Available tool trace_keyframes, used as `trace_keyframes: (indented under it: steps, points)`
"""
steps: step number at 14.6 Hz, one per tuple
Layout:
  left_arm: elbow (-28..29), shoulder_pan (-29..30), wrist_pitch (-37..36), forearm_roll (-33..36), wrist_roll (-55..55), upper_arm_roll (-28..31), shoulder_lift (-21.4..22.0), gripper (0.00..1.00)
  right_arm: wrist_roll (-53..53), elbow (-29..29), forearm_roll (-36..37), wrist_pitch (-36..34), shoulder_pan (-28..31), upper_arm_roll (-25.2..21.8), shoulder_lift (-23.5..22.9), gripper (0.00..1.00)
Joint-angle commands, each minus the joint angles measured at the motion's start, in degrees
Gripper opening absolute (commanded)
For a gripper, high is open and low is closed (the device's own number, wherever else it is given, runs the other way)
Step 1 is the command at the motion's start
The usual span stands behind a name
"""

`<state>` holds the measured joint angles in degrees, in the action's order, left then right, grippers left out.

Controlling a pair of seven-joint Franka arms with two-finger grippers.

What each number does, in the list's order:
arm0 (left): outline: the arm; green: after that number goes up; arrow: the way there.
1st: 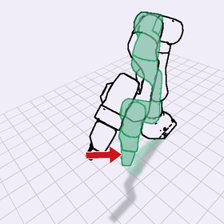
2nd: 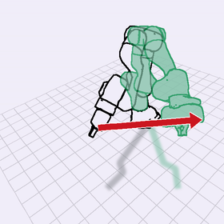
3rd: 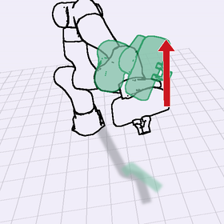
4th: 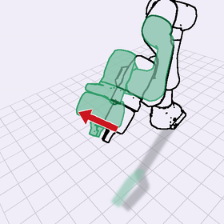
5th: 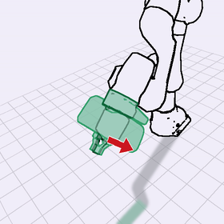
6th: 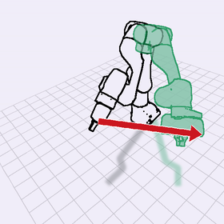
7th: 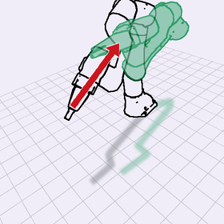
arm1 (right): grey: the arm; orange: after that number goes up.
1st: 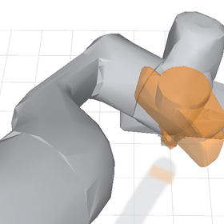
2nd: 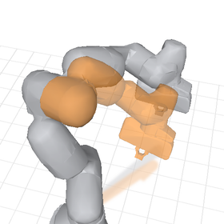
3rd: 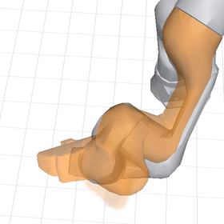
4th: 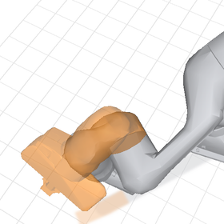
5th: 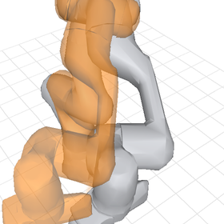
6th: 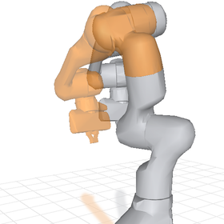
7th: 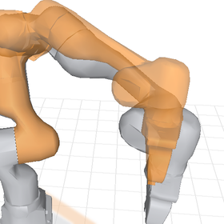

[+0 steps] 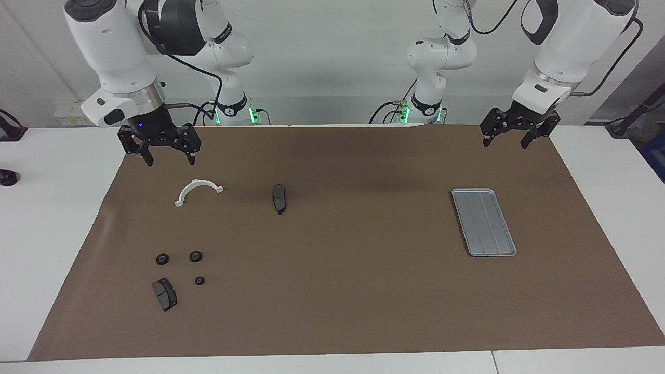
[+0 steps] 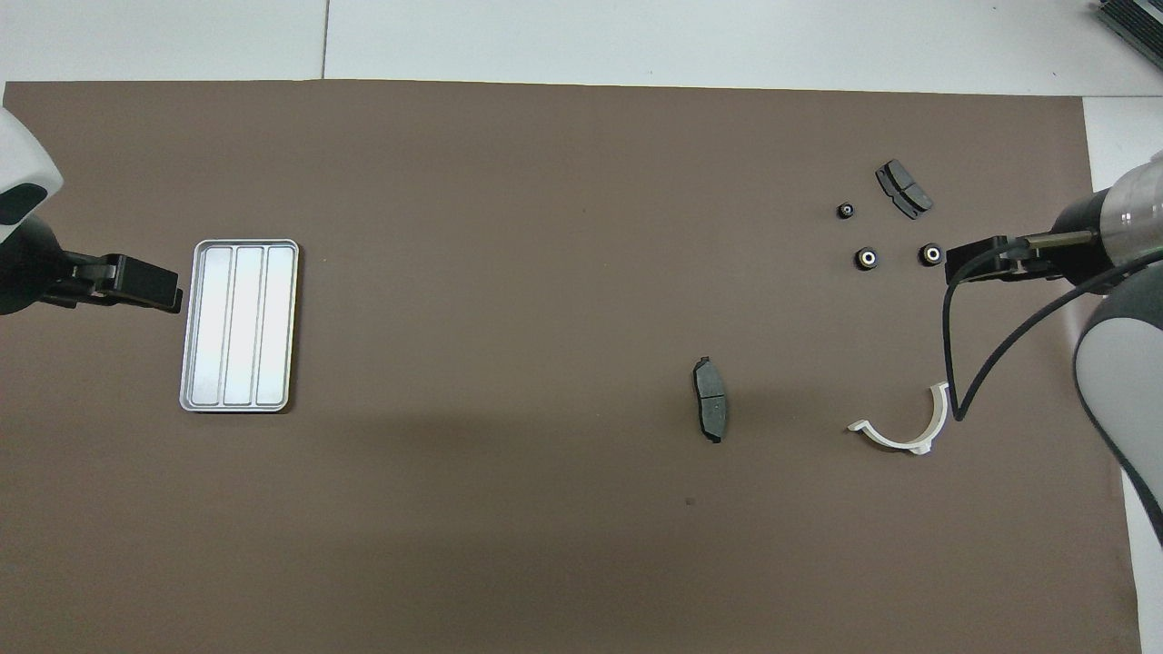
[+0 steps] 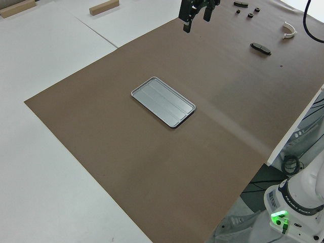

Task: Pick bearing gear from pile to tray
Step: 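Lower the right gripper onto a black bearing in the pile and grasp it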

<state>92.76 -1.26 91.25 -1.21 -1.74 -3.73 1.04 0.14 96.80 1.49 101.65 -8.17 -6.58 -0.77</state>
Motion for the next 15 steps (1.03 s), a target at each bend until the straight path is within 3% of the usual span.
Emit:
trace_keyframes:
  steps: [1, 6, 15]
  points:
    - [0.3, 0.6, -0.7, 0.6, -0.6, -0.3, 0.5, 1.00, -3.4, 1.6, -0.5, 5.0, 2.5, 0.3, -3.5, 1.00]
    - [0.4, 0.6, -0.7, 0.6, -0.6, -0.4, 0.5, 1.00, -10.1, 1.2, -0.4, 14.9, 7.1, 0.3, -11.7, 1.00]
    - [0.4, 0.6, -0.7, 0.6, -0.6, -0.3, 0.5, 1.00, -10.2, 1.2, -0.5, 26.4, 10.1, 0.3, -22.1, 1.00]
